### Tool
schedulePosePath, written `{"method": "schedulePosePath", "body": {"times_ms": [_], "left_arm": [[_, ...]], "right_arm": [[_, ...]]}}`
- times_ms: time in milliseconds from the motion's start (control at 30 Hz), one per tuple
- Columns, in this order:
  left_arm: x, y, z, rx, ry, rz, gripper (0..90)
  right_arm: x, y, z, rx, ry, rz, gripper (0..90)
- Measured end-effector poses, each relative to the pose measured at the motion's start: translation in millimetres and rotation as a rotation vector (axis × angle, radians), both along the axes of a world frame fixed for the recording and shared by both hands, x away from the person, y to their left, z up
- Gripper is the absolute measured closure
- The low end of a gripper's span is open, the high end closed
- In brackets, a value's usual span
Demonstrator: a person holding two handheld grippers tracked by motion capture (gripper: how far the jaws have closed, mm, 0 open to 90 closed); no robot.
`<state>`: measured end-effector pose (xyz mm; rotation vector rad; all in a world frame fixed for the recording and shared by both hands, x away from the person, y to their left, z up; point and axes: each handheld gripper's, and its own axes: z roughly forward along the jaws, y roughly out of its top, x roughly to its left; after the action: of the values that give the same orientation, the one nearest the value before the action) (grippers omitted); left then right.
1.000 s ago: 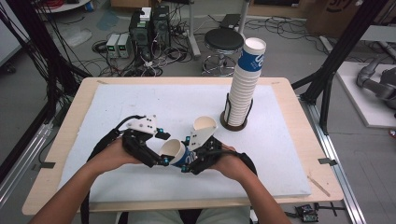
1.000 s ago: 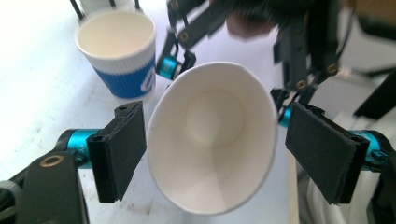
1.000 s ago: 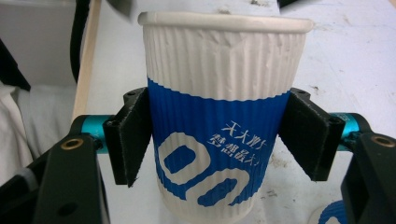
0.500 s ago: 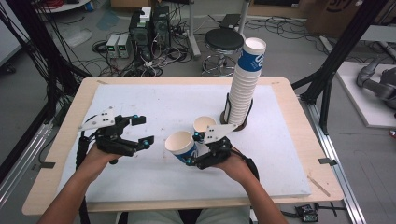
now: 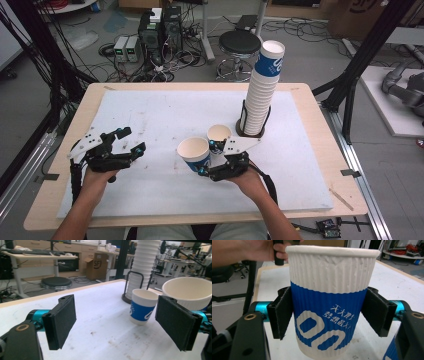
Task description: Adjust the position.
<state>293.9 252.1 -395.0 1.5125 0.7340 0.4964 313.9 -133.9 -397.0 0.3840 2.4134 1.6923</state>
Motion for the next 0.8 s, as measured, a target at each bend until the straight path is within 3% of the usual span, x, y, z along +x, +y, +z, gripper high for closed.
{"method": "schedulePosePath", "body": {"times_ms": [333,500,600,800], "left_arm": [[-5.1,10.4,-10.1,0.019,-0.004,0.063,17.0],[-6.9,15.2,-13.0,0.039,-0.005,0.067,17.1],[-7.3,17.5,-17.0,0.062,-0.005,0.072,17.1],[-6.4,18.3,-23.9,0.06,0.018,0.068,17.1]], "right_arm": [[2.8,8.1,-2.0,0.057,-0.012,-0.026,29.1],[3.4,12.0,-3.6,0.074,-0.014,-0.048,29.1],[3.2,14.5,-3.7,0.082,-0.043,-0.046,29.1],[4.0,18.9,-3.7,0.097,-0.057,-0.052,29.1]]}}
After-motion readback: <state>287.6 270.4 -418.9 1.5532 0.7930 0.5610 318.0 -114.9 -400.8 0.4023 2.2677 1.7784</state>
